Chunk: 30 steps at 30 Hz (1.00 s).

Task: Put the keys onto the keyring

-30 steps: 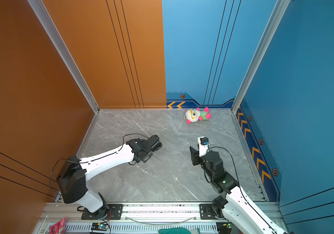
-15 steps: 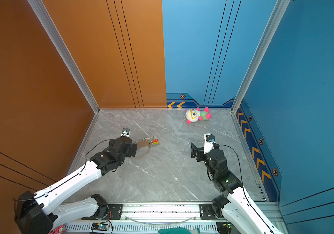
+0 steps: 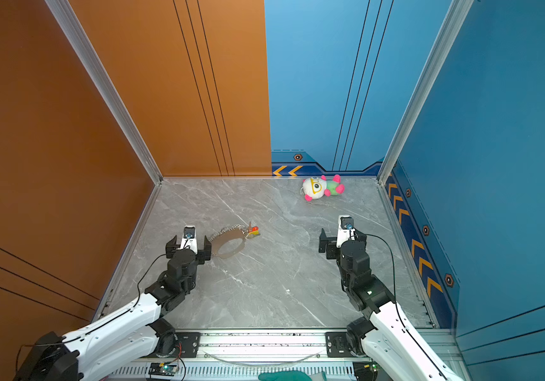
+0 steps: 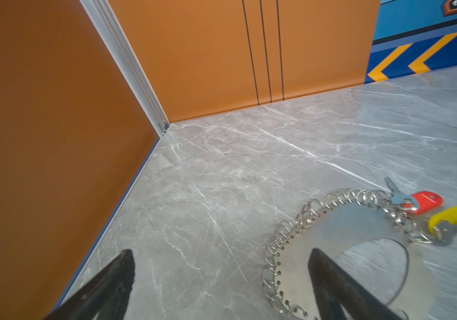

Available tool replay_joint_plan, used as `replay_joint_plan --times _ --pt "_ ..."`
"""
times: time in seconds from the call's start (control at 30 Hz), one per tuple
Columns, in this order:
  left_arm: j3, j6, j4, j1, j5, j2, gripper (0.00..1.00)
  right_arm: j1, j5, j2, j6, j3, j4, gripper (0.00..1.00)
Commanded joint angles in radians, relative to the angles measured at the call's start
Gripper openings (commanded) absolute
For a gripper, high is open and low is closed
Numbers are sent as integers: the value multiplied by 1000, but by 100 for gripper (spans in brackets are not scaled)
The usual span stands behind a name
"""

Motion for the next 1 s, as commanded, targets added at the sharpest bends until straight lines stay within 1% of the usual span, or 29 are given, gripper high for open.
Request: replay_joint_plan --times 0.0,0.07,0.17,0.2,0.23,0.3,0.33,0.37,0.4,0.47,0.57,0.6,0.63,0.7,0.73,0.8,0.87,0.97 --pt "-11 48 135 66 -30 14 98 -24 95 26 -72 27 21 100" --pt "-14 40 135 119 -22 29 98 -42 104 40 -85 16 23 100" --pt "-15 28 136 210 34 92 98 -80 99 70 -121 -33 80 100" --pt "-9 18 139 237 94 131 98 -93 100 87 -131 -54 108 100" --pt "-4 5 146 260 118 169 98 -106 106 106 -135 -71 138 100" --pt "-8 -13 213 304 184 251 98 -135 91 155 -142 -108 210 100" --pt "-17 -8 279 331 239 300 98 -149 80 186 -144 -125 253 100" --pt "-16 15 330 338 261 334 98 -160 70 218 -149 -140 295 100" --pt "-11 29 347 343 281 348 98 -169 56 246 -156 -152 335 100" --pt "-4 28 406 382 384 392 98 -194 4 323 -177 -177 437 100" --pt "21 -18 432 427 470 447 98 -226 -72 422 -179 -188 548 100" --pt "12 -25 487 448 525 487 98 -237 -100 454 -173 -193 591 100" --pt "2 -31 568 456 545 550 98 -252 -136 486 -159 -199 641 100" --pt "-11 -25 737 456 539 663 98 -283 -201 543 -139 -208 725 100" --pt "-9 -8 742 445 534 678 98 -298 -230 572 -133 -210 764 100" --pt "27 -29 604 448 511 636 98 -341 -315 634 -103 -213 846 100" --pt "66 -65 578 459 424 660 98 -355 -384 669 -115 -197 867 100" --pt "62 -74 569 467 437 653 98 -372 -430 758 -106 -184 940 100"
